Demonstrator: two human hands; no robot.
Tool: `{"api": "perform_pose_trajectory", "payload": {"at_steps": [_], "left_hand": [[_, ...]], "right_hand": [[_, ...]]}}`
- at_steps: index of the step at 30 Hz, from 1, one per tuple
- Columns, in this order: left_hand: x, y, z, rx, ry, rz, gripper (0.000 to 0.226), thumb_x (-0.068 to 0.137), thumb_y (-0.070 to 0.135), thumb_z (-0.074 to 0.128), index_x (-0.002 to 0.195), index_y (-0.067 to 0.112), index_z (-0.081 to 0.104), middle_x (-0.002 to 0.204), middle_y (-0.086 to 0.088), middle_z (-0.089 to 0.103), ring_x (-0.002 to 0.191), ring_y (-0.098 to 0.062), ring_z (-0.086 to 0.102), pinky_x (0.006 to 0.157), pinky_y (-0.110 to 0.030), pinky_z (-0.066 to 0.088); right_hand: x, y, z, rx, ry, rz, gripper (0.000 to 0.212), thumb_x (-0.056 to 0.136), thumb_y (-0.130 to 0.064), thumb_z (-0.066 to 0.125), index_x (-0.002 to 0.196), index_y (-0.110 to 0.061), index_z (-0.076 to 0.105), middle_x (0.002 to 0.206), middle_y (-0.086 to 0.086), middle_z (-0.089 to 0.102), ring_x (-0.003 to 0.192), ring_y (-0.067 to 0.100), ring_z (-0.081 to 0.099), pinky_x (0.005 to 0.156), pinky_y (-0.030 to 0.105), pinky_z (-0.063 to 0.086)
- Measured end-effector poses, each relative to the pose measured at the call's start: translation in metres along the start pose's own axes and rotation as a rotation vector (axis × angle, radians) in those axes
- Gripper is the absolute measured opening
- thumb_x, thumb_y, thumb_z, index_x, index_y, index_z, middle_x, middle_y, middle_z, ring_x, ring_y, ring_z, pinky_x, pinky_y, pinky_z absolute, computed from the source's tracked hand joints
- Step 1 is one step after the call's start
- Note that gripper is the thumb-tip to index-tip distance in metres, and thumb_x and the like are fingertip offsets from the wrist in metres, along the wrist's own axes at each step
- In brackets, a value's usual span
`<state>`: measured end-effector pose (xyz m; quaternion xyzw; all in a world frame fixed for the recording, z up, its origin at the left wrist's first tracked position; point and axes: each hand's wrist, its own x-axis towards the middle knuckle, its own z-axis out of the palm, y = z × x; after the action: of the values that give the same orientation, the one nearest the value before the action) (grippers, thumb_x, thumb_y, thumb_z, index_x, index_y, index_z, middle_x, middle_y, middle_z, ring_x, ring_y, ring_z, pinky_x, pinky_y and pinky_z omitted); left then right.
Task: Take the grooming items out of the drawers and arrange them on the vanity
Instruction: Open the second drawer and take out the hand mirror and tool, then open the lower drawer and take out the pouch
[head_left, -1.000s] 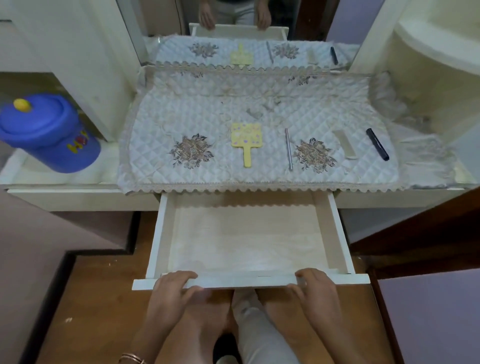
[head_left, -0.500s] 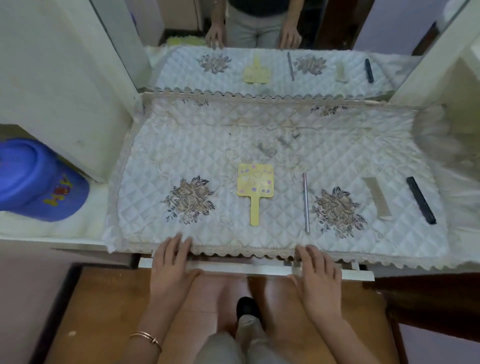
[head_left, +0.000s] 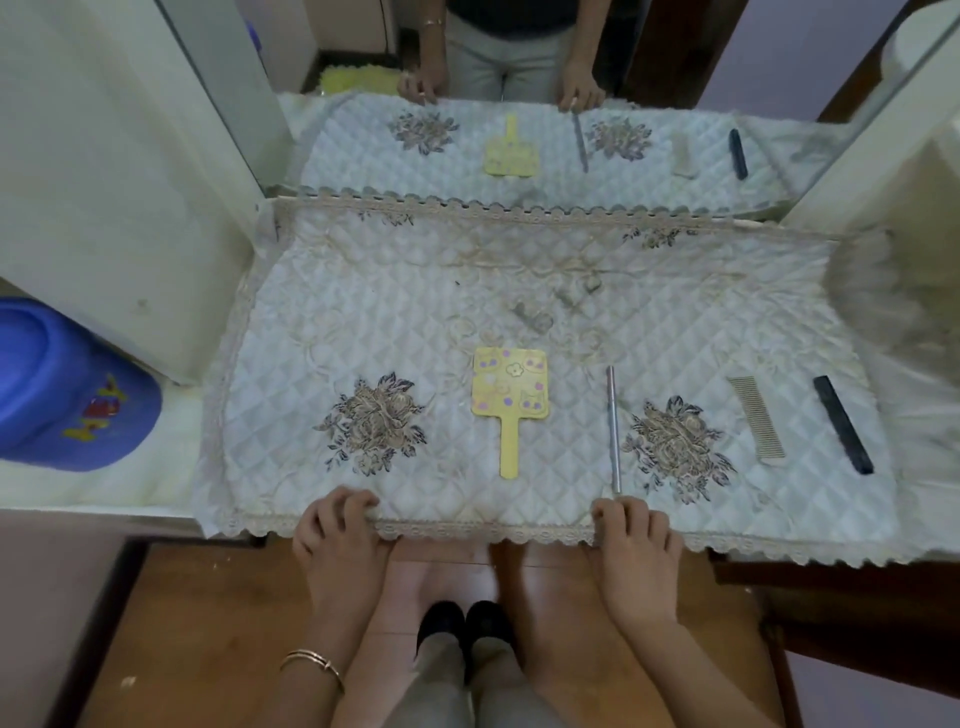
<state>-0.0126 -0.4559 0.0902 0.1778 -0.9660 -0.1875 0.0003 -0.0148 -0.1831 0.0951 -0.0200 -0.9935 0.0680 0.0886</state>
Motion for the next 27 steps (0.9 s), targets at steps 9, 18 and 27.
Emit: {"api": "perform_pose_trajectory", "payload": {"at_steps": [9,18,27], "left_hand": [[-0.020,-0.030,-0.019,-0.049,-0.046,0.262,0.049,0.076,0.014,0.067,0.121,0.018,0.050,0.133,-0.009,0.048,0.124,-0.028,0.037,0.099,-0.053,0.039],[-0.148,-0.127,-0.043,-0.352,-0.418,-0.298,0.024,0.091,0.016,0.051,0.114,0.012,0.058,0.115,-0.013,0.064,0.103,-0.026,0.060,0.084,-0.029,0.044],[-0.338,-0.308,-0.041,-0.439,-0.703,-0.772,0.020,0.087,0.017,0.060,0.101,0.003,0.062,0.111,-0.019,0.065,0.105,-0.029,0.060,0.076,-0.023,0.035]], "right_hand": [[-0.006,-0.002,-0.010,0.030,-0.135,0.020,0.050,0.059,-0.016,0.082,0.097,-0.016,0.050,0.099,0.015,0.056,0.087,0.033,0.047,0.073,0.047,0.045],[-0.106,-0.033,-0.024,0.131,-0.484,0.081,0.057,0.081,-0.014,0.061,0.134,-0.013,0.040,0.138,0.012,0.045,0.126,0.031,0.042,0.102,0.046,0.039],[-0.275,-0.117,-0.028,0.340,-1.139,0.366,0.016,0.089,-0.008,0.053,0.080,-0.009,0.066,0.088,0.015,0.064,0.091,0.028,0.059,0.076,0.022,0.043]]}}
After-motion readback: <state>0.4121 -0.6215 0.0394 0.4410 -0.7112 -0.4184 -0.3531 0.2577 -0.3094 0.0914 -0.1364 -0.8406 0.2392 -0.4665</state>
